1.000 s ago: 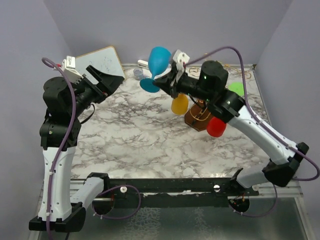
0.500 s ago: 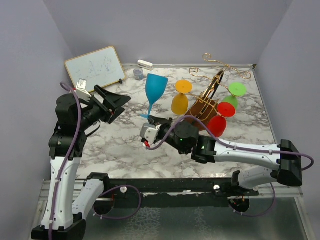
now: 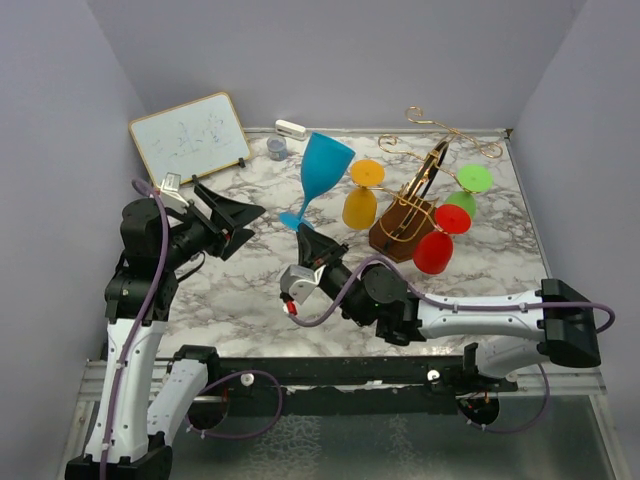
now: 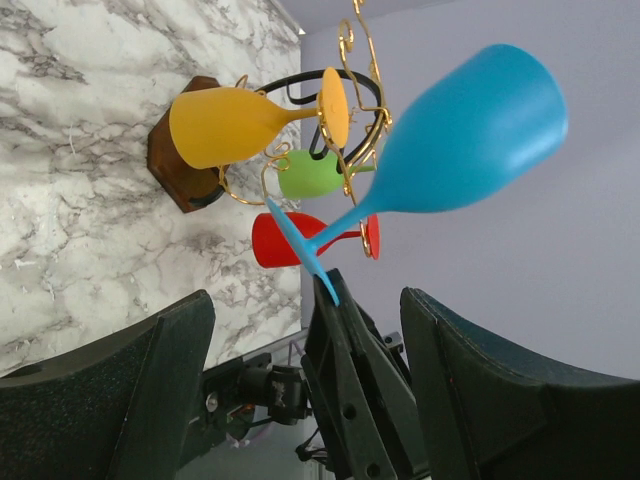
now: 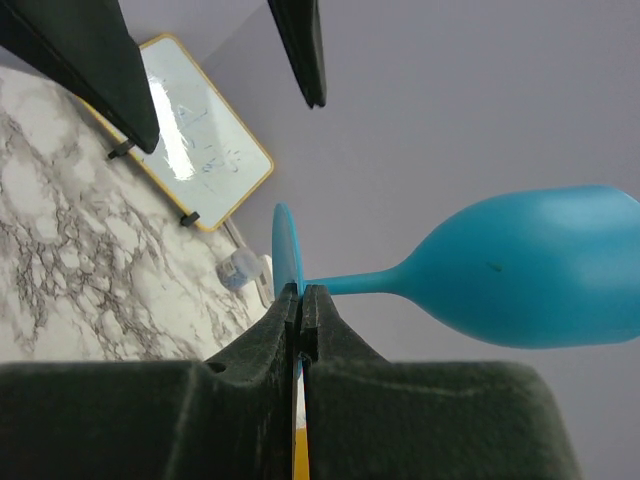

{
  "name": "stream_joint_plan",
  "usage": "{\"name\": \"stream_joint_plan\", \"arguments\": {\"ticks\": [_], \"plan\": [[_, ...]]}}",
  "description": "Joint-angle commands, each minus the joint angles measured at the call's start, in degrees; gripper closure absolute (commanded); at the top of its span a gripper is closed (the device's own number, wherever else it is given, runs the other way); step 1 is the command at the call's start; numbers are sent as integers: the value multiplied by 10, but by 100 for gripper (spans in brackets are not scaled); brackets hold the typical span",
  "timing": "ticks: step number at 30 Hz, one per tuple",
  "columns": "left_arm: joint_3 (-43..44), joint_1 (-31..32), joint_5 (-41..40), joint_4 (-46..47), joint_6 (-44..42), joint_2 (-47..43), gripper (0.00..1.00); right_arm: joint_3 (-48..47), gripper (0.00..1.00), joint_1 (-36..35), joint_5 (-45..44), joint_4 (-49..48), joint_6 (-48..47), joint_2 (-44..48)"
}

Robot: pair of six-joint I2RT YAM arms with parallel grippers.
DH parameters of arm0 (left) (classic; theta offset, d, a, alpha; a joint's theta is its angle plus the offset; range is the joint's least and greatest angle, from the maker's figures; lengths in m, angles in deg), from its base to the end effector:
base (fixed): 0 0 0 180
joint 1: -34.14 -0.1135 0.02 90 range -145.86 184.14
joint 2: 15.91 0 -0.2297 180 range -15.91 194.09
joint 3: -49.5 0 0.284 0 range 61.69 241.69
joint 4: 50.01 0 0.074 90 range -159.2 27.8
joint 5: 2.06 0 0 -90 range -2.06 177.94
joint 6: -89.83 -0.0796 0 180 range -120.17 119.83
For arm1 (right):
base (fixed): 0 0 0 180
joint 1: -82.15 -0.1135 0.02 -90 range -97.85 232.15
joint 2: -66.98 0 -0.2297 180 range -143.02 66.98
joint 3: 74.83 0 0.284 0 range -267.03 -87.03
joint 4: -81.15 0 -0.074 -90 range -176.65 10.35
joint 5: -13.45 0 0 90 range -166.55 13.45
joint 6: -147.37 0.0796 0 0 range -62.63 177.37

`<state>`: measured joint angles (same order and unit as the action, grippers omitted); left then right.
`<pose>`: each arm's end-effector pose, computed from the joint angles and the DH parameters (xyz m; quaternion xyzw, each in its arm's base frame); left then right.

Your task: Take the wine glass off the wine glass rack

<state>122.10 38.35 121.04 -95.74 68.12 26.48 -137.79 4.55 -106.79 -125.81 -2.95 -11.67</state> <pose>0.2275 -0.0603 0.3736 -0.2587 0.7383 -0.5259 0.3337 0.1225 0.3706 0.2898 -0.4991 0.4080 -0.0514 0.7627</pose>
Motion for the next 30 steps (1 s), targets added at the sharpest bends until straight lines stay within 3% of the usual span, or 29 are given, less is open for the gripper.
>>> {"name": "stream_joint_plan", "arguments": {"ticks": [1,18,30], "plan": [[-22,1,21,32,37,-5,24,7,99,-14,-13,-81,-30,-14],[-76,1,49,92,72,-10,26,-18,99,-42,-7,-132,-52,-94],[-108,3,67,128,81,-16,49,-24,99,-56,-17,-183,-79,-136]]}}
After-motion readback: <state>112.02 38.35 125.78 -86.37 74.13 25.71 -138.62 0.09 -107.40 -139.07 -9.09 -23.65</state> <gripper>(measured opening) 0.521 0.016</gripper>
